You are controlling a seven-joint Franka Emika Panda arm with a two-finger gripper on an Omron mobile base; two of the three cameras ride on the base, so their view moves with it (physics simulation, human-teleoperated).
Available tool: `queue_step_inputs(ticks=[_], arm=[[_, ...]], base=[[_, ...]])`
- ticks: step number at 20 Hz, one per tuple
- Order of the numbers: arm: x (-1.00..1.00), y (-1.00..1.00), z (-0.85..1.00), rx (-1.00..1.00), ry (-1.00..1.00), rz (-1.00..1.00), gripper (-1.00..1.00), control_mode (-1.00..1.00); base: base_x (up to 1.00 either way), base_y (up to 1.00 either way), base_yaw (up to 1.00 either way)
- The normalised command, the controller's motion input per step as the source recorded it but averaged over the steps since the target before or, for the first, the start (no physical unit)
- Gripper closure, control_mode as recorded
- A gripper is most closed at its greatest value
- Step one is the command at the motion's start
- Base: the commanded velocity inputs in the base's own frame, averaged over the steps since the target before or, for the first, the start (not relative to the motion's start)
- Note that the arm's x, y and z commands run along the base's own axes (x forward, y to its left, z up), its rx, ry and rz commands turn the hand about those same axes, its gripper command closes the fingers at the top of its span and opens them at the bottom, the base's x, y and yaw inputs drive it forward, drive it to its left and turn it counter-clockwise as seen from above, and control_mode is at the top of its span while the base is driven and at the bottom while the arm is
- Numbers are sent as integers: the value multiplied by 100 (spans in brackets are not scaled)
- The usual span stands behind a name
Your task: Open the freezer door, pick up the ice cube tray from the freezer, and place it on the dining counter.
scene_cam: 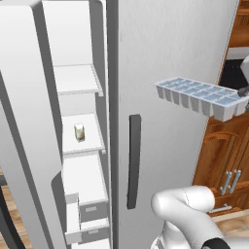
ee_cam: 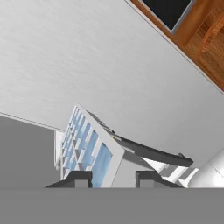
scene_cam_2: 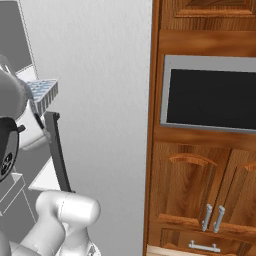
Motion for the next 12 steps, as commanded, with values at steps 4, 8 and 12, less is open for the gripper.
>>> queue_step_inputs(ticks=[4,8,12], arm=[[0,-40,0,0,0,-6,100,-100],[-2,-22,0,0,0,-7,100,100],[0,0,0,0,0,0,100,100]], base=[[0,0,0],[-6,-26,-15],[-9,-54,-39]])
